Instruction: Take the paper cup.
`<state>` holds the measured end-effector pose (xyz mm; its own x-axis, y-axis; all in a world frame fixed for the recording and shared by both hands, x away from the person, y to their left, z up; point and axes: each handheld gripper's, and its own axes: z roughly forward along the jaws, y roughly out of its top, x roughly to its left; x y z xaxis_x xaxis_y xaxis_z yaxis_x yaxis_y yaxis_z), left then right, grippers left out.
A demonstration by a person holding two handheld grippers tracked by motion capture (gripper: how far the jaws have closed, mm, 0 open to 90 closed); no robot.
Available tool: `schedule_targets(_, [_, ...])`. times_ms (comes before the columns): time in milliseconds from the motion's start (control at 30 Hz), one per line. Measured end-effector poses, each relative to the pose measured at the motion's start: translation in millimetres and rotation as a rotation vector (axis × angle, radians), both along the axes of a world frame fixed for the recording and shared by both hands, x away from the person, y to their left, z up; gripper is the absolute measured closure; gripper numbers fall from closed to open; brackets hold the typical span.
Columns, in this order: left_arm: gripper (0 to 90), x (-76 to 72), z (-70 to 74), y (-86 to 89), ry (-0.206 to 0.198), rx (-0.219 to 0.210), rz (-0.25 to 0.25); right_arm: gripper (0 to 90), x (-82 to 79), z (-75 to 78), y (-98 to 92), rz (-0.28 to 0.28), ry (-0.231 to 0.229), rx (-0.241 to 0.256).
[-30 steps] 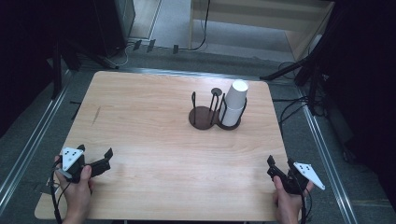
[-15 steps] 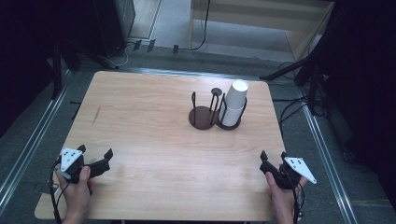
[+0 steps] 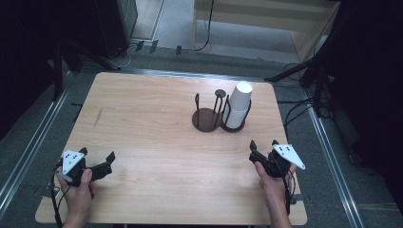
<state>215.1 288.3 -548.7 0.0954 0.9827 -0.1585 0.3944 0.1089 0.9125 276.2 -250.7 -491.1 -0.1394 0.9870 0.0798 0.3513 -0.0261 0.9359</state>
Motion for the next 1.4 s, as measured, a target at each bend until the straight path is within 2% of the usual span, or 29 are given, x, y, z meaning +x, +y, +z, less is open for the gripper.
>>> schedule_targets(100, [0.0, -0.1, 0.0, -1.0, 0.000, 0.007, -0.005, 19.8, 8.5, 3.0, 5.1, 0.001, 0.009, 0.010])
schedule_targets(267, [0.0, -0.1, -0.1, -1.9, 0.001, 0.013, -0.005, 19.8, 23.3, 7.6, 12.0, 0.011, 0.009, -0.006])
schedule_targets(767, [0.0, 0.6, -0.5, -2.1, 0.000, 0.014, 0.003, 17.0, 53.3, 21.7, 31.2, 0.031, 0.005, -0.019])
schedule_targets(967, [0.0, 0.4, -0.5, -1.6, 0.001, 0.014, 0.000, 18.3, 66.5, 27.4, 41.0, 0.061, 0.000, -0.023])
schedule_targets(1167, [0.0, 0.8, -0.6, -1.4, 0.003, 0.014, 0.002, 18.3, 78.5, 33.1, 45.9, 0.040, -0.017, -0.011])
schedule_targets(1333, [0.0, 1.2, -0.8, -1.7, 0.005, 0.015, 0.001, 17.2, 90.7, 33.9, 49.5, 0.041, -0.011, -0.008])
schedule_targets(1400, [0.0, 1.4, -0.9, -2.0, 0.006, 0.013, 0.002, 17.2, 96.5, 34.8, 50.0, 0.034, -0.013, 0.012])
